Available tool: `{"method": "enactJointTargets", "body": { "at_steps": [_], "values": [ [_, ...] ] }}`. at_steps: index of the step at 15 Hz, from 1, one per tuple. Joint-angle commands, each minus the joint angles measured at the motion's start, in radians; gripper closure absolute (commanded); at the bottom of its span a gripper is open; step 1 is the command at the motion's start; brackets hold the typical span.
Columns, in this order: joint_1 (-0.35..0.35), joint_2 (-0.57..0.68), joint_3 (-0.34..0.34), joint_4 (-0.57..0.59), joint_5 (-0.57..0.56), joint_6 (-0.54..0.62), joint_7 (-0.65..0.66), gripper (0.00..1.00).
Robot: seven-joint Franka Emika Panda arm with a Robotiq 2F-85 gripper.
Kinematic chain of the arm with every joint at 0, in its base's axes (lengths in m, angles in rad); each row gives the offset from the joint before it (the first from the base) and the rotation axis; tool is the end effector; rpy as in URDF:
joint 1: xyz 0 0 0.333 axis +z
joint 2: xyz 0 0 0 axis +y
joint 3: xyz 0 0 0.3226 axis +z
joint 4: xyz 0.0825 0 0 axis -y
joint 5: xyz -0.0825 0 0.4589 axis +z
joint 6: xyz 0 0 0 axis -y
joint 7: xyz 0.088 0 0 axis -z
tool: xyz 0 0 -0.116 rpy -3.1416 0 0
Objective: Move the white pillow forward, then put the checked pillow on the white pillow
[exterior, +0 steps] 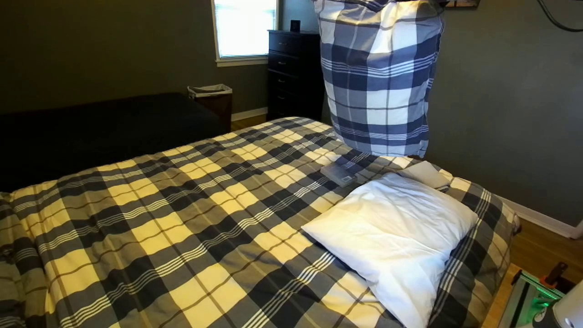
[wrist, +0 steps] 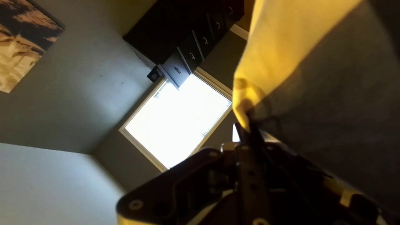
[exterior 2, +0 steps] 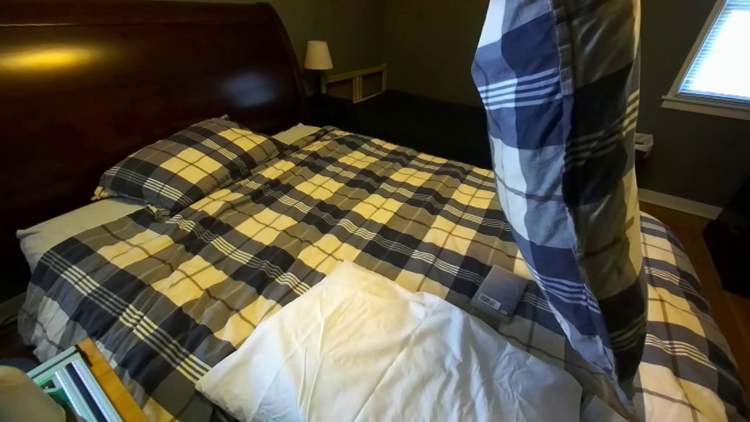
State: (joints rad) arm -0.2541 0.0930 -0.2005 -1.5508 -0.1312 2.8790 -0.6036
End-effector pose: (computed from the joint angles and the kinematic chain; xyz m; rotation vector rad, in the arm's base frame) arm 0.6478 -0.2995 0.7409 2.0978 0.2802 1.2221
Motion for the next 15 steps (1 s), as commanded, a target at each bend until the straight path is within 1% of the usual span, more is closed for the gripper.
{"method": "enactJointTargets", "body": {
  "at_steps": [1,8,12,15],
  "values": [
    [0.004,-0.058,-0.035,-0.009,-0.104,0.005,0.067,1.00],
    [-0.004,-0.141,-0.076,-0.083,-0.354,-0.024,0.254,1.00],
    [-0.010,-0.198,-0.079,-0.141,-0.472,-0.072,0.324,1.00],
    [-0.010,-0.245,-0.070,-0.196,-0.527,-0.113,0.357,1.00]
  ]
}}
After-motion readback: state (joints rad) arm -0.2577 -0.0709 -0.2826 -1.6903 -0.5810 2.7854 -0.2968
